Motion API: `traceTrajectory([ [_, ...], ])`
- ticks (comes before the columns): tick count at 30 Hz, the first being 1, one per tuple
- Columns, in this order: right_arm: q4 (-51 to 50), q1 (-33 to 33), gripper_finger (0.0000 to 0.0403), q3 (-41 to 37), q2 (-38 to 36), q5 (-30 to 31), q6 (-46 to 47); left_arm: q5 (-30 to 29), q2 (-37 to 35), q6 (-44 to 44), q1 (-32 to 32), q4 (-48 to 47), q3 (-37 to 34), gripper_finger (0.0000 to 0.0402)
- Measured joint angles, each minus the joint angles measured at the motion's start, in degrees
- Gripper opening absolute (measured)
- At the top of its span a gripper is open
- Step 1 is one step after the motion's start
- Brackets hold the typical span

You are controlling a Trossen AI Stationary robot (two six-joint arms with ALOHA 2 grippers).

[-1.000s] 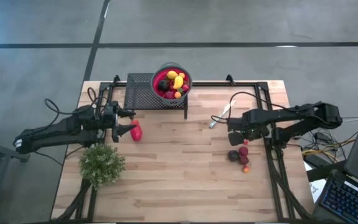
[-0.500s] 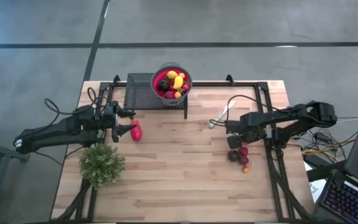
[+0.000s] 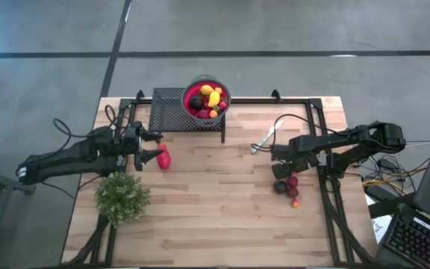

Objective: Pick & Place Fruit
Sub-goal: Put the red cherry into the red gray strainer bowl on the shelf

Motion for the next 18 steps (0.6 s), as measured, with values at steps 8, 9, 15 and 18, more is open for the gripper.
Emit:
traceTrajectory([
  [8, 0.5, 0.0, 0.0127, 0.0, 0.0, 0.2, -0.9, 0.0, 0.0, 0.0, 0.0, 0.0, 0.0, 0.0312],
  [9, 0.5, 0.0, 0.0123, 0.0, 0.0, 0.3, -0.9, 0.0, 0.0, 0.0, 0.0, 0.0, 0.0, 0.0312],
  [15, 1.2, 0.0, 0.0115, -0.1, 0.0, 0.5, -2.5, 0.0, 0.0, 0.0, 0.0, 0.0, 0.0, 0.0312],
  [18, 1.3, 0.0, 0.0123, -0.1, 0.0, 0.5, -2.6, 0.0, 0.0, 0.0, 0.0, 0.0, 0.0, 0.0312],
])
